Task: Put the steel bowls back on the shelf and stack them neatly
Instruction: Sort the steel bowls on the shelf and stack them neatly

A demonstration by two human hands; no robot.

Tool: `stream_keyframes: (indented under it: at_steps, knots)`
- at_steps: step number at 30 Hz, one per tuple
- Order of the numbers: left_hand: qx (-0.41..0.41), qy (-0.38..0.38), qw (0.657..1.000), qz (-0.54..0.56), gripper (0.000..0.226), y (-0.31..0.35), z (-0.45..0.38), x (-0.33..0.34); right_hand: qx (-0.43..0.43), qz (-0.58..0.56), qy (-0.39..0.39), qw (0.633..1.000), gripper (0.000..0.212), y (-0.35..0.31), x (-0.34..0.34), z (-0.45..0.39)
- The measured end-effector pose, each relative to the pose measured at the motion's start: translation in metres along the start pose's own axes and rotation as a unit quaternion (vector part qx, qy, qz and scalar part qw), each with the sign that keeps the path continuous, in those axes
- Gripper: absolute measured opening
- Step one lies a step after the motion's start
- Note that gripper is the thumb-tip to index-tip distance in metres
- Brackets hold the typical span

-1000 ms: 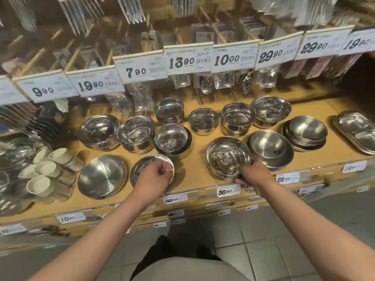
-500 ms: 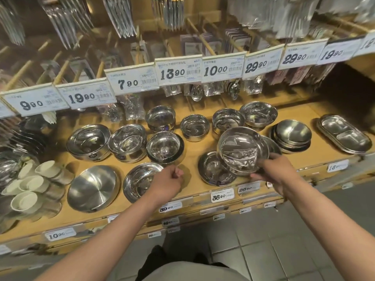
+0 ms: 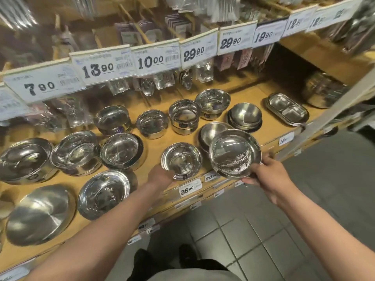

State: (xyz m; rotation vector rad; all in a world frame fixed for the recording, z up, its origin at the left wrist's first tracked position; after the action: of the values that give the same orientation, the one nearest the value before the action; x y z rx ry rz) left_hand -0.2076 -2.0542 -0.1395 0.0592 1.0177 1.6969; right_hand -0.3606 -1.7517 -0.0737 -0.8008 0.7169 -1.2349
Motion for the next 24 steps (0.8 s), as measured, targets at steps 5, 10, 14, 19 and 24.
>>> stream_keyframes:
  at_steps: [5, 10, 14, 19, 24]
  knots:
    - [-0.006, -0.013, 0.997, 0.077, 0.014, -0.004, -0.003, -0.001, -0.006, 0.01, -0.022, 1.0, 0.037, -0.001, 0.009, 0.001]
    - [0.014, -0.031, 0.989, 0.144, 0.017, -0.002, 0.019, -0.027, 0.001, 0.007, -0.03, 1.0, 0.036, 0.0, 0.022, -0.004]
    - [0.016, -0.042, 0.986, 0.163, 0.019, -0.002, 0.046, -0.061, 0.016, 0.003, -0.036, 0.999, 0.035, 0.003, 0.045, -0.01]
    - [0.001, 0.038, 0.97, 0.24, 0.018, -0.022, 0.073, -0.12, 0.027, 0.042, -0.095, 0.994, 0.026, 0.011, 0.1, -0.012]
    - [-0.01, 0.101, 0.954, 0.283, 0.016, -0.06, 0.093, -0.167, 0.042, 0.11, -0.149, 0.982, 0.022, 0.03, 0.158, -0.004]
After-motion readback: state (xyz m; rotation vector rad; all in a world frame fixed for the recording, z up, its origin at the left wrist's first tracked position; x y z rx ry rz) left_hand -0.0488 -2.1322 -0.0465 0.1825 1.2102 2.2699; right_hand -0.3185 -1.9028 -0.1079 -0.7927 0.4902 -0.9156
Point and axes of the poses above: each hand's wrist, its own z-axis away from the middle knuckle, its own x-axis out of the palm, y = z × x, the point moved 10 cm from there along -z, towards the middle knuckle, and after that the axes turned 3 degrees about -z, right-handed, at the moved point
